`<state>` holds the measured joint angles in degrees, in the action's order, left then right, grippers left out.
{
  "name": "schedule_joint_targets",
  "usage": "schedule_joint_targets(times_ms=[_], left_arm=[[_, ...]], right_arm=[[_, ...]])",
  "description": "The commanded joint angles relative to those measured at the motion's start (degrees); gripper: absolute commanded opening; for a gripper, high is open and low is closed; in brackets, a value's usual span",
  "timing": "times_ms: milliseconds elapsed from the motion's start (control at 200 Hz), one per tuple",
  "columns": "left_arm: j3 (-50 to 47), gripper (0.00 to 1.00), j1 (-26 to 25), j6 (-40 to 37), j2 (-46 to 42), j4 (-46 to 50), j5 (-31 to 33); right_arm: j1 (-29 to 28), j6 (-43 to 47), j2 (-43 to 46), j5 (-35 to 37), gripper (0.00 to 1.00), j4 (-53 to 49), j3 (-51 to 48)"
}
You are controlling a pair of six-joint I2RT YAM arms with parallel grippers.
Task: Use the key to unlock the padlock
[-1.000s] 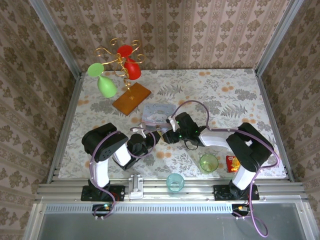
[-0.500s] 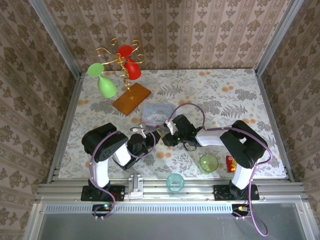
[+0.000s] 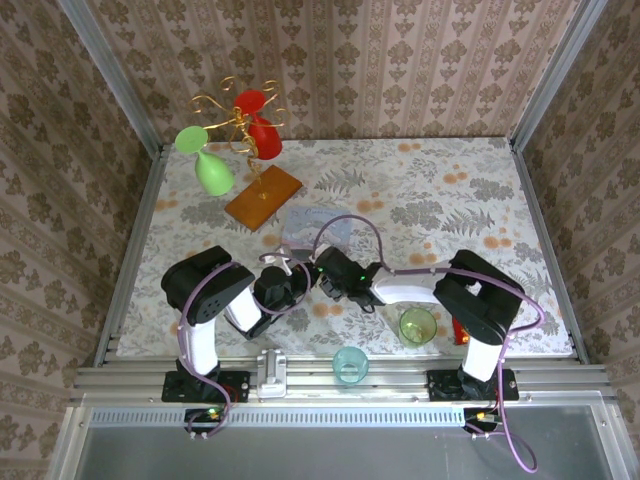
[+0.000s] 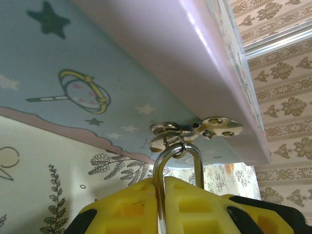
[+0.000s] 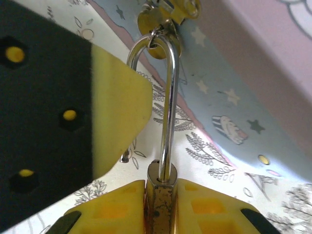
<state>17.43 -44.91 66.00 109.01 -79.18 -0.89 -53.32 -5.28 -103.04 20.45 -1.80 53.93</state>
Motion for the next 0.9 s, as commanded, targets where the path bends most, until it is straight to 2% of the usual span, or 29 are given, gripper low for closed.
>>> schedule_joint_targets(times_ms=[0, 165, 235, 375, 490, 595, 740, 895], left_arm=[[-0.38, 0.09, 0.43, -0.2, -0.09, 5.18, 0.09], [-0.95, 0.09, 0.5, -0.05, -0.97, 5.06, 0.25], [-1.43, 0.09, 0.48, 0.0, -1.46, 5.07, 0.4], [-2.25, 0.09, 0.44, -0.19, -2.69, 5.17, 0.68], [-2.23, 0.08, 0.45, -0.03, -3.14, 5.15, 0.71], [-2.2, 0.09, 0.43, -0.06, -3.19, 5.17, 0.54], [-2.23, 0.09, 0.44, 0.1, -3.58, 5.21, 0.49], [-2.31, 0.09, 0.48, -0.4, -4.27, 5.44, 0.62]], right_arm=[[-2.73, 0.46, -3.33, 17.13, 0.2, -9.84, 4.37], [-3.98, -4.22, -6.3, 17.33, 0.19, -12.52, 6.05], [-3.9, -5.27, -5.45, 15.14, 0.28, -11.59, 5.36], [-3.91, -4.99, 0.25, 4.82, 0.41, -4.17, 0.37], [-2.62, -5.26, 5.3, -0.88, 0.49, 0.46, -3.88], [1.13, -8.05, 10.91, -7.58, 0.56, 4.61, -8.27], [7.46, -9.95, 16.38, -19.02, 0.58, 9.24, -12.64], [13.29, -10.64, 15.81, -30.88, 0.6, 10.5, -12.27]])
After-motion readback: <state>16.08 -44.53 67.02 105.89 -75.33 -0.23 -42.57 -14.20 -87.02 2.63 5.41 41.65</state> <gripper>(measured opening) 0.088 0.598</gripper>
